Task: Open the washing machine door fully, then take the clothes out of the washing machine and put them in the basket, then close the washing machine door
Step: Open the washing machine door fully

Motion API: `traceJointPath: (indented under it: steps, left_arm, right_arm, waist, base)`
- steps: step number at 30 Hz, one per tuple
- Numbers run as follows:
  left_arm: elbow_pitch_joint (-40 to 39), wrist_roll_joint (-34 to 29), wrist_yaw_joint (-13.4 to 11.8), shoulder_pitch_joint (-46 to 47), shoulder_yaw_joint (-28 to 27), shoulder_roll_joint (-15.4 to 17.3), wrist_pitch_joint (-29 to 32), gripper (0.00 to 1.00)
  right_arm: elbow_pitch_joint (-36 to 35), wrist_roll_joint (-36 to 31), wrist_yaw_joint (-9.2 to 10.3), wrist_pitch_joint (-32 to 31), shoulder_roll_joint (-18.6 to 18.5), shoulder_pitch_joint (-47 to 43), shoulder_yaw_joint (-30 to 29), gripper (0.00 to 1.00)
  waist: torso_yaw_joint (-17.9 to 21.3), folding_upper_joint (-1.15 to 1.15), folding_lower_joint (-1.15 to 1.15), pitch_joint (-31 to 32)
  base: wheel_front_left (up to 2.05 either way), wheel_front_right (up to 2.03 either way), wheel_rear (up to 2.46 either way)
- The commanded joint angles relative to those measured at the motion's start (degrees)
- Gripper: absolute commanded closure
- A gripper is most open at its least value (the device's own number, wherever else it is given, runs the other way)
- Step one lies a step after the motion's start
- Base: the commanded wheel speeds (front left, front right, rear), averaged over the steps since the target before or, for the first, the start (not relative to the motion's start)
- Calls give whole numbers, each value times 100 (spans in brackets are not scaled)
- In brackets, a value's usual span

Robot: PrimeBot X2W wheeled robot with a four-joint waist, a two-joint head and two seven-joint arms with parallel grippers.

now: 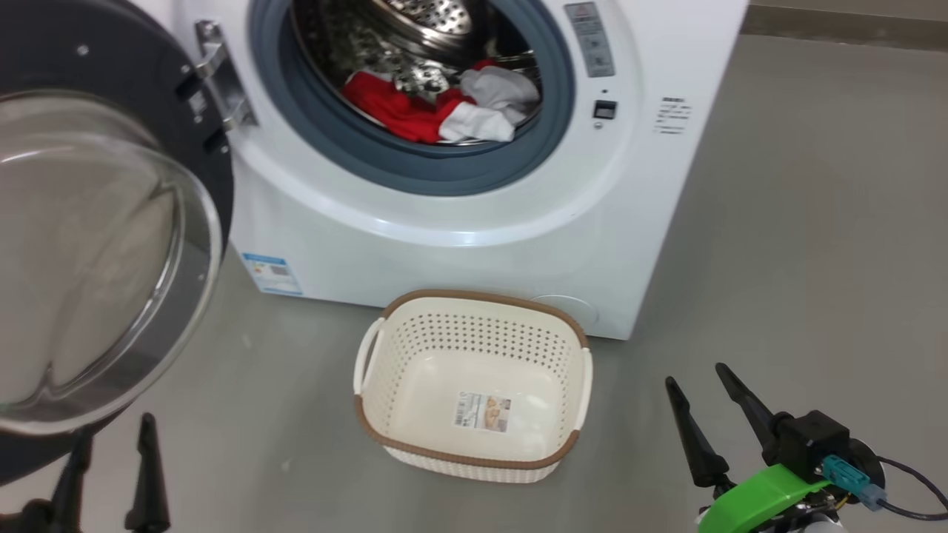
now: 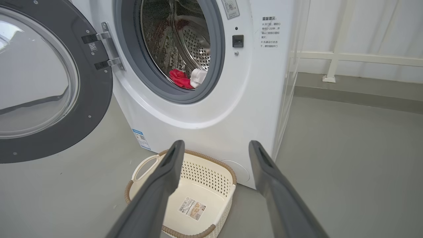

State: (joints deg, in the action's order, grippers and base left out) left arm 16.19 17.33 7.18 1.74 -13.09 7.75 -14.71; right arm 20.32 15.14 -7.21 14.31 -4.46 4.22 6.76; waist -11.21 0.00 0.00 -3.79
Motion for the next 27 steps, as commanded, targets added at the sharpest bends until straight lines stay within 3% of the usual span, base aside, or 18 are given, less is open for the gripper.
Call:
traceJointPath:
  steps: [1,15,27]
  left_arm:
    - [-251,98,30,-9,-48,207,-29,0]
    - [-781,526,31,-443,777,297,-29,0]
    - [-967,638,31,-536,1081,295,-29,0]
  right_arm:
    - [-186,90,-28,69,-8,-14,37,0]
    - [-320,93,-28,69,-43,-226,-225,0]
    - [-453,101,-28,69,-76,-369,-384,0]
  waist:
    - [214,0,0,77]
    - [956,0,0,182]
    - [1450,0,0,185]
  base:
    - [0,0,0]
    - [0,0,0]
    - [0,0,0]
